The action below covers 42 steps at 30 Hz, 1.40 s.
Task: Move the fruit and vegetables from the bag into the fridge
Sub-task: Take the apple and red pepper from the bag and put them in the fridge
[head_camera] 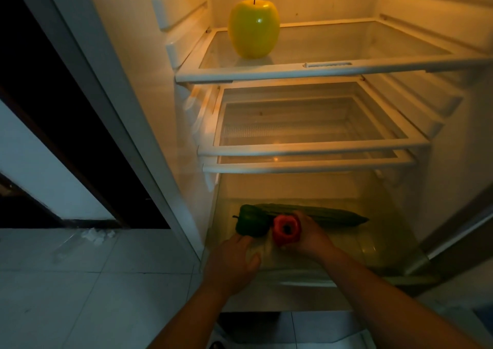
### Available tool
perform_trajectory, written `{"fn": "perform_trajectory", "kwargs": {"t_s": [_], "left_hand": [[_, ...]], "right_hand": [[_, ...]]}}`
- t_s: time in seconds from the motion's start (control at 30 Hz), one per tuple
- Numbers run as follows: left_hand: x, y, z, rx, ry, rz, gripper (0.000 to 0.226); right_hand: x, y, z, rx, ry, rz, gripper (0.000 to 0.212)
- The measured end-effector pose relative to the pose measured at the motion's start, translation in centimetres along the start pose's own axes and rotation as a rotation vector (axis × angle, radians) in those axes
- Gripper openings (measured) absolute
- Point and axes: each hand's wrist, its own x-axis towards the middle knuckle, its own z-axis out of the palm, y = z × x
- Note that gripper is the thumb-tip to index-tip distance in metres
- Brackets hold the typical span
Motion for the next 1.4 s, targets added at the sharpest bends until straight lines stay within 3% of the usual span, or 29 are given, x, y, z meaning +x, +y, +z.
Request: {"fn": "perform_trajectory", "kwargs": {"t_s": [0.13,0.27,0.37,0.57,0.7,0.9,1.07,1.2,1.4], "left_hand": [[-0.1,-0.3,0.2,-0.033,0.01,-0.01,0.085],[0.1,-0.5,0.4,-0.013,0.005,-0.009,0.065],[0.3,-0.5,0.4,-0.026,0.003,-0.009,0.056],[0.4,-0.7,0.4,-0.001,-0.006,0.013,0.063],[0.1,-0.7,0.0,0.003,-0.013,0.056,0.037],[-1.8,-1.2,-1.4,-0.182,-0.01,0.193,0.027],[-6.0,-2.3,-3.4,-0.115,0.078,0.332,0.045],[-9.9,-2.4,-4.4,-0.085,0.151,0.378,0.051],[-14.5,-1.0,-1.6,-0.157,-0.062,0.486,0.03]], "right_hand": [[-0.4,0.2,-0.2,-0.018,0.012,0.03,0.078],[-0.8,0.0,-0.8,-0.044,0.004,0.041,0.073],[-1.3,-0.2,-1.3,-0.06,0.02,0.103,0.082],[-5.5,0.1,-1.7,0.023,0.17,0.107,0.057],[-8.1,-0.4,-1.8,-0.007,0.189,0.073,0.052],[-11.9,-2.4,-1.5,-0.006,0.206,0.048,0.044],[-16.7,-4.0,0.6,0.03,0.367,0.014,0.04],[-21.6,-5.7,2.6,0.009,0.365,0.039,0.041],[-30.6,-5.7,5.0,-0.017,0.349,0.161,0.043]]}}
